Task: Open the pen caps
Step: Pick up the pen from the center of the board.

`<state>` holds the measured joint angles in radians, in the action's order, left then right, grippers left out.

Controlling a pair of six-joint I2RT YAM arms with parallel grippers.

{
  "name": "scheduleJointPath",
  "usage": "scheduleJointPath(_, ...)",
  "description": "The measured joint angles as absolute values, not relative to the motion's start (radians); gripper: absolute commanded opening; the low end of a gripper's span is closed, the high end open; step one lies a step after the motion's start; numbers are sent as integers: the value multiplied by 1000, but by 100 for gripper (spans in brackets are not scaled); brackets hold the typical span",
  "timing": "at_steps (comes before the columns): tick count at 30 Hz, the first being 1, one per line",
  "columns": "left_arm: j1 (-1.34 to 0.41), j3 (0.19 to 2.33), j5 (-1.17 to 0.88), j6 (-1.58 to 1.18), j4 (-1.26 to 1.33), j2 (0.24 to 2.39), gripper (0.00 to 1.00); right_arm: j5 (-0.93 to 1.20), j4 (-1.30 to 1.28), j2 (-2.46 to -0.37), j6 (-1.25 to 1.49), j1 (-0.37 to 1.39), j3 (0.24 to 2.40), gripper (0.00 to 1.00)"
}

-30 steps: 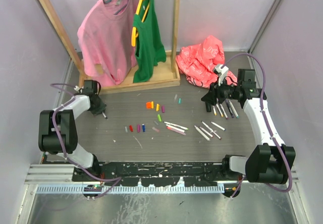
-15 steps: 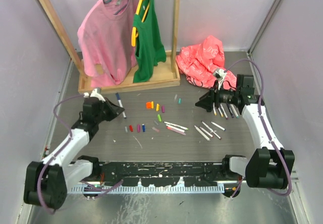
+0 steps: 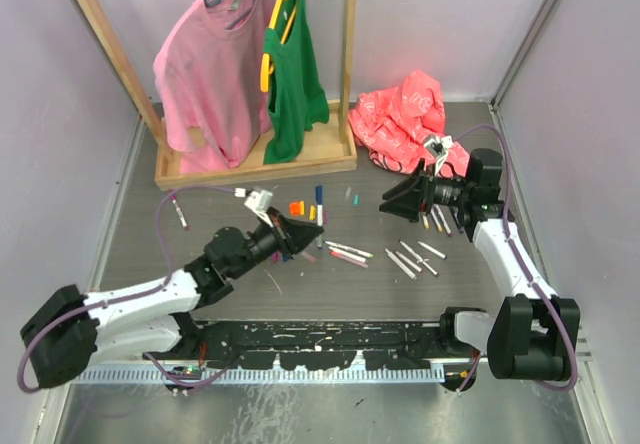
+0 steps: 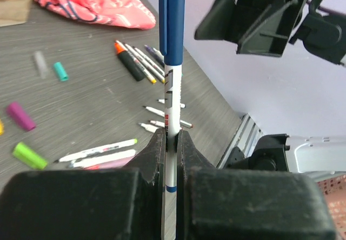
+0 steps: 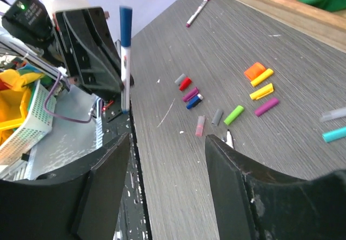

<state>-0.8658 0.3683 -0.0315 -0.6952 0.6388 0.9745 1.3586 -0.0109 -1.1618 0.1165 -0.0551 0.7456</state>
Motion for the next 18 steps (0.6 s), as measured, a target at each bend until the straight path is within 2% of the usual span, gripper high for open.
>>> scheduleJointPath(7,-1049,493,128,-578,832,1244,0,1356,247,-1111,348,-17,686,64)
scheduleJointPath(18,-1117,606,253,-524,996,1448,0,1314,448,-1110,532,63,632,62)
